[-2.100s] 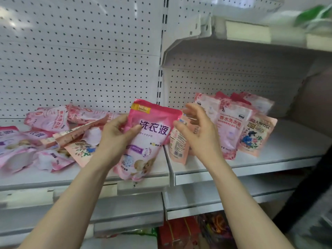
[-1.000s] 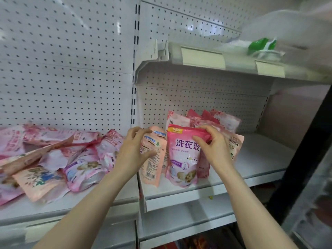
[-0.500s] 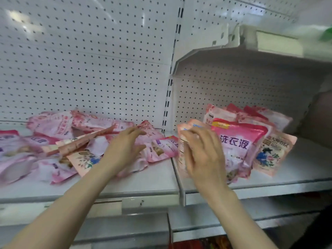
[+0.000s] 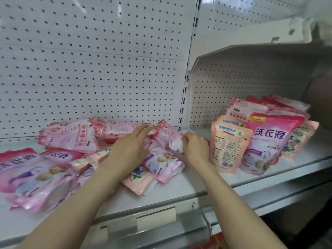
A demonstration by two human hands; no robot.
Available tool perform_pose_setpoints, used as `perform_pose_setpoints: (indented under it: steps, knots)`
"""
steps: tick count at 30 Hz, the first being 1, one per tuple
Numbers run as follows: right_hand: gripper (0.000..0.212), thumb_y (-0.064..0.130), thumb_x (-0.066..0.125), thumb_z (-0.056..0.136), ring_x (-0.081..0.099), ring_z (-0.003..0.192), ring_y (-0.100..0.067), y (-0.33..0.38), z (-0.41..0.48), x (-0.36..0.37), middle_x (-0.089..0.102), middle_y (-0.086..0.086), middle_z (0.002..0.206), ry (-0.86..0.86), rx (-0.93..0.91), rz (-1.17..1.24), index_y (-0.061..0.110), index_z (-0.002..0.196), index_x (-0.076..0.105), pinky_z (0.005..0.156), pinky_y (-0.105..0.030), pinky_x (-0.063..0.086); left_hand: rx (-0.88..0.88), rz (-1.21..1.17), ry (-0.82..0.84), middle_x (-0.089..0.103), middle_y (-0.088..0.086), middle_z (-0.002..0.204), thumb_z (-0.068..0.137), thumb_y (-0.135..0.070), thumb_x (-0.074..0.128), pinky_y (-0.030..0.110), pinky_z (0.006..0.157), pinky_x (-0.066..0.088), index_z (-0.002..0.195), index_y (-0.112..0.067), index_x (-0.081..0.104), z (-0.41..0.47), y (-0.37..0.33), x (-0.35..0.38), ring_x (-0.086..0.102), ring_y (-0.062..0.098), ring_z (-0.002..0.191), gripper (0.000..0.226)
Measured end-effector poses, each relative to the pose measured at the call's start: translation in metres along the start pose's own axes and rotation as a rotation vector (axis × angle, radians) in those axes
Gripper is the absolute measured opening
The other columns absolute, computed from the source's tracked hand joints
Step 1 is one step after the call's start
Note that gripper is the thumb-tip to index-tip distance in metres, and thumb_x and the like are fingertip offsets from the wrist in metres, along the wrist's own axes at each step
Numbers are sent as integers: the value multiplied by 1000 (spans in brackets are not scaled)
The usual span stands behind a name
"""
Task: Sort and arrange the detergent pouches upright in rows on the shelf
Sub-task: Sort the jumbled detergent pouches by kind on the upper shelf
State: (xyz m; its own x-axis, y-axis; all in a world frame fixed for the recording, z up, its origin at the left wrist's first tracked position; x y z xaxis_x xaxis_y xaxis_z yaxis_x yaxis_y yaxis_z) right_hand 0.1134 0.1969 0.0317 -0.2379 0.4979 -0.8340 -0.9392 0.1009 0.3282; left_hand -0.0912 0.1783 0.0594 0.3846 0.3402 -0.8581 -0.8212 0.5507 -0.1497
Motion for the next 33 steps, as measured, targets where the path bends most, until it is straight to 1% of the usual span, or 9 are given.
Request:
perform_pose_setpoints:
  steps: [4, 8, 11, 15, 17, 21, 27, 30, 33]
  knots:
    - [20, 20, 54, 98, 64, 77, -24, 23, -34, -46, 74, -4, 89, -148, -106, 388, 17, 103, 73, 66, -36, 46, -123, -337, -12, 46, -1, 145, 95, -28, 55, 38, 98, 46, 143, -25, 40, 3, 21, -7, 55, 21, 121, 51]
    - [20, 30, 57, 98, 65, 85, -10, 61, -84, -24, 73, 6, 94, 202, -295, 575, 19, 103, 73, 79, -30, 51, -216, -552, 28, 63, -3, 127, 96, -38, 50, 35, 99, 45, 126, -28, 60, 11, 37, -9, 60, 17, 113, 33]
    - [35, 36, 48, 102, 70, 90, -14, 44, -73, -13, 76, 2, 93, 307, -92, 846, 18, 97, 78, 82, -28, 51, -110, -426, 231, 65, -8, 122, 89, -55, 52, 38, 99, 46, 118, -35, 65, 8, 17, 6, 59, 13, 111, 38]
    - [29, 34, 51, 100, 63, 111, -20, 5, -19, -7, 69, 1, 120, 138, 28, 375, 20, 119, 66, 93, -35, 48, 38, -297, 341, 68, -15, 113, 83, -66, 50, 38, 92, 50, 106, -37, 72, 3, 1, 19, 59, 10, 104, 44]
    - [42, 38, 44, 101, 55, 123, -28, -6, 2, 17, 59, -8, 136, 294, 84, 145, 16, 135, 54, 100, -38, 44, 47, -281, 348, 66, -15, 118, 86, -58, 55, 36, 95, 48, 105, -35, 74, 3, 0, 19, 58, 9, 109, 35]
    - [55, 46, 34, 103, 55, 122, -31, -4, 18, 54, 56, -15, 138, 589, 137, -15, 7, 136, 53, 97, -32, 42, 28, -266, 349, 58, -17, 132, 88, -59, 53, 32, 104, 40, 109, -40, 71, -1, 1, 22, 49, 7, 124, 34]
    - [31, 42, 62, 94, 59, 72, -17, 1, 31, 43, 67, -8, 93, 629, 170, 106, 11, 95, 67, 66, -26, 48, -25, -328, 342, 52, -17, 138, 88, -52, 58, 33, 107, 37, 113, -40, 69, -6, 7, 18, 46, 6, 126, 30]
    - [31, 35, 63, 95, 50, 54, -14, 19, 49, -9, 57, -1, 61, 384, 59, 77, 10, 76, 68, 54, -26, 40, -63, -374, 180, 50, -13, 138, 87, -30, 66, 28, 101, 39, 127, -36, 59, -4, 13, 0, 51, 9, 122, 41]
    - [30, 34, 62, 95, 48, 55, -14, 45, 56, -76, 59, 0, 65, 122, -28, 128, 13, 76, 68, 60, -32, 44, -160, -352, 96, 49, -7, 141, 85, -22, 70, 30, 100, 41, 138, -31, 47, -1, 29, -13, 52, 14, 121, 59]
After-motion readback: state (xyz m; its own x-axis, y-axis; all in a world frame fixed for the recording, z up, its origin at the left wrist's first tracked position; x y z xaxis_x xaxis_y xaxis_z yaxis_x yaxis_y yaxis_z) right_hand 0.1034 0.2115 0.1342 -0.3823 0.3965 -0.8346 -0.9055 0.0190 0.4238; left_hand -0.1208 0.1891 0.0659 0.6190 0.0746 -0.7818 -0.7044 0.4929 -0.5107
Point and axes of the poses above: each hand's wrist, its own z-axis towards the middle knuckle, its own x-axis out of the palm, y = z × x, the point moved 10 cm from there along z, towards the middle knuckle
